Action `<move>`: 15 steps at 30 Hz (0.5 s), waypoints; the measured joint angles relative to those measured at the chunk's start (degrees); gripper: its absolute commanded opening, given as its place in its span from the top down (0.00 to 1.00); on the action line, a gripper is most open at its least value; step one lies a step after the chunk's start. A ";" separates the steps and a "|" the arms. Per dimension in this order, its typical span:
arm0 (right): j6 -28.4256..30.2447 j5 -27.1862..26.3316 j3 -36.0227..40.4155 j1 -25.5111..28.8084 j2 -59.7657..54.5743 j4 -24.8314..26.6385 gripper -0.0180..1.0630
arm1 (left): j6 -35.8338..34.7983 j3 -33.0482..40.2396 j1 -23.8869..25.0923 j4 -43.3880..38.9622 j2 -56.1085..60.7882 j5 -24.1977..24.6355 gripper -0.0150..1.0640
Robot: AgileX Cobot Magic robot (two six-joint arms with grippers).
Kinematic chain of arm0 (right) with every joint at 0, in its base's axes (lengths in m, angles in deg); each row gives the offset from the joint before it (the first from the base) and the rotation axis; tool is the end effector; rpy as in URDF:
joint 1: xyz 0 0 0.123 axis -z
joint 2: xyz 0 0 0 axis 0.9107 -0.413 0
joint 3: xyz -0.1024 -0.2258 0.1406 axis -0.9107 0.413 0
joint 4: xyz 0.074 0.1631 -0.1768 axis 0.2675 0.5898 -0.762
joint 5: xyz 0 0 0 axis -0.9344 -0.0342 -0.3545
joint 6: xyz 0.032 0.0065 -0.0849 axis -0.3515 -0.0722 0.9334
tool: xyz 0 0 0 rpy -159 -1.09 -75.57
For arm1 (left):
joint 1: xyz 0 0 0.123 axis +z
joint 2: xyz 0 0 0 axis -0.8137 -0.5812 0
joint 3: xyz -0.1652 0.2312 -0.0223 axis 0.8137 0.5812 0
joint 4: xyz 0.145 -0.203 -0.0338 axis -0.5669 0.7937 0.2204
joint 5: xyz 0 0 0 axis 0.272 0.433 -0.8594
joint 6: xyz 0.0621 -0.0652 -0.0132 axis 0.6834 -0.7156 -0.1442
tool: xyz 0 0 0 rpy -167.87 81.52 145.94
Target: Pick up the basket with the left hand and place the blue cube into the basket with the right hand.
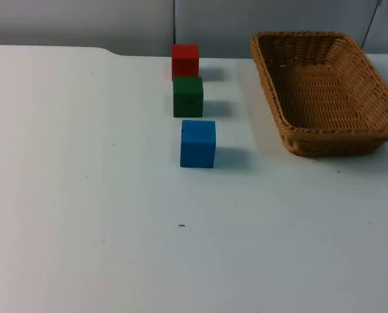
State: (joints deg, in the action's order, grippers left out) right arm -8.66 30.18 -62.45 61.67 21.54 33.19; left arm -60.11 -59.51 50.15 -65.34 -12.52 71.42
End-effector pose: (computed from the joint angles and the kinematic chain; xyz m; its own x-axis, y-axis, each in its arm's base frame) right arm -0.0072 -0.0006 0.2798 -0.4615 -0.0886 -0.8827 -0.0950 0.9942 -0.0501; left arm -0.0068 0.0055 0.2795 -0.4675 0.0359 -0.8833 0.0269 0.9993 0.0264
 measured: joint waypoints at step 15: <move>0.00 0.00 0.00 0.00 0.00 0.00 0.02 | 0.35 -4.81 0.00 11.17 -6.35 -2.26 0.01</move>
State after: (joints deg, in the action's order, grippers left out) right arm -8.66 30.18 -62.45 61.67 21.54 33.19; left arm -59.76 -64.32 50.15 -54.17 -18.87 69.16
